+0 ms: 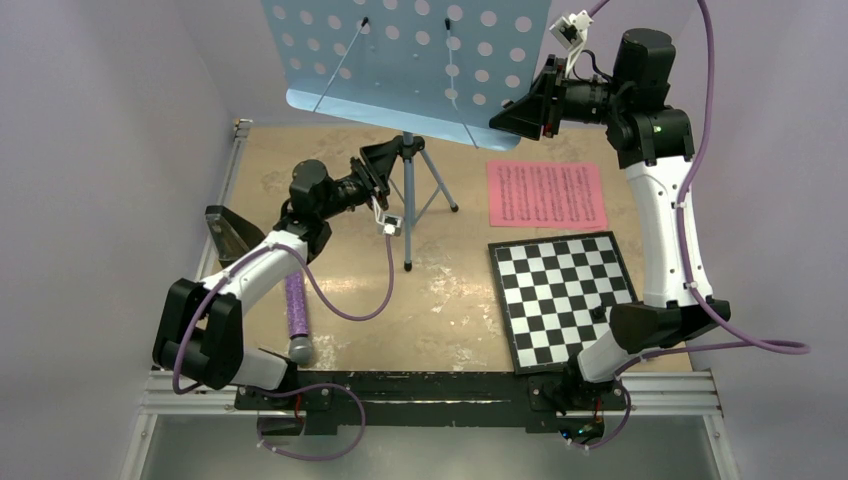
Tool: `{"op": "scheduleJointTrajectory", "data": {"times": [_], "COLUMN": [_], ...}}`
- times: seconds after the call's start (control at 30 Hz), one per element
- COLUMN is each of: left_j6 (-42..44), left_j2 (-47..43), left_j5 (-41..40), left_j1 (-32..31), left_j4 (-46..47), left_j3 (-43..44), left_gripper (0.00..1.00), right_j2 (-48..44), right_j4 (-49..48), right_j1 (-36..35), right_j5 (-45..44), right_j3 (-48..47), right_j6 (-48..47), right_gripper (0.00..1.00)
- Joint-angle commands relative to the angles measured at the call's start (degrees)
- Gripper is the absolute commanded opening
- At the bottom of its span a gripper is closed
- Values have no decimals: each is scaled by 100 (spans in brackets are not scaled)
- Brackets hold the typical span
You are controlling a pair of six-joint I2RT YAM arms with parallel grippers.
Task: Pack up the instrument practice props
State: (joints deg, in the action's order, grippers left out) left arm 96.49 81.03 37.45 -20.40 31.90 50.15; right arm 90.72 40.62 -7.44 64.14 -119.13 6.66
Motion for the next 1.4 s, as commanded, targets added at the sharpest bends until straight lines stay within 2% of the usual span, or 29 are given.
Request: {"op": "scheduleJointTrajectory", "data": {"times": [0.0,0.13,0.2,0.3,0.43,0.53,0.77,0.8,0.9,1.07,1.23,1.37], "left_j6": [-46,-805,-1532,-2768,-4440,-5625,-7457,-7618,-7611,-6819,-6504,-6745], "left_j2": [-283,-408,-449,-519,-515,-445,-237,-219,-265,-551,-739,-817], "left_j5": [222,92,-18,-97,213,393,728,730,604,-60,-512,-570], "left_j1": [-33,-34,-34,-34,-8,1,42,52,60,74,185,195], "left_j4": [-429,-895,-985,-1504,-2582,-2863,-3161,-3179,-3451,-3452,-3418,-3367], "left_j3": [309,577,749,1169,1840,2106,2464,2514,2515,2353,2251,2140], "left_gripper": [36,17,12,9,9,8,8,12,32,46,50,50], "right_j2": [-4,7,7,7,10,16,-15,-26,-40,-50,-94,-132], "right_j4": [-177,-176,-164,-158,-155,-155,-142,-142,-149,-151,-147,-129], "right_j1": [15,21,15,16,22,18,16,15,16,15,20,15], "right_j5": [133,130,122,116,116,116,116,121,125,125,108,103], "right_j3": [-172,-191,-194,-190,-197,-198,-179,-168,-154,-164,-137,-93], "right_j6": [51,51,49,47,48,47,32,33,41,46,40,17], "right_gripper": [33,33,33,33,33,33,33,33,34,34,34,34]}}
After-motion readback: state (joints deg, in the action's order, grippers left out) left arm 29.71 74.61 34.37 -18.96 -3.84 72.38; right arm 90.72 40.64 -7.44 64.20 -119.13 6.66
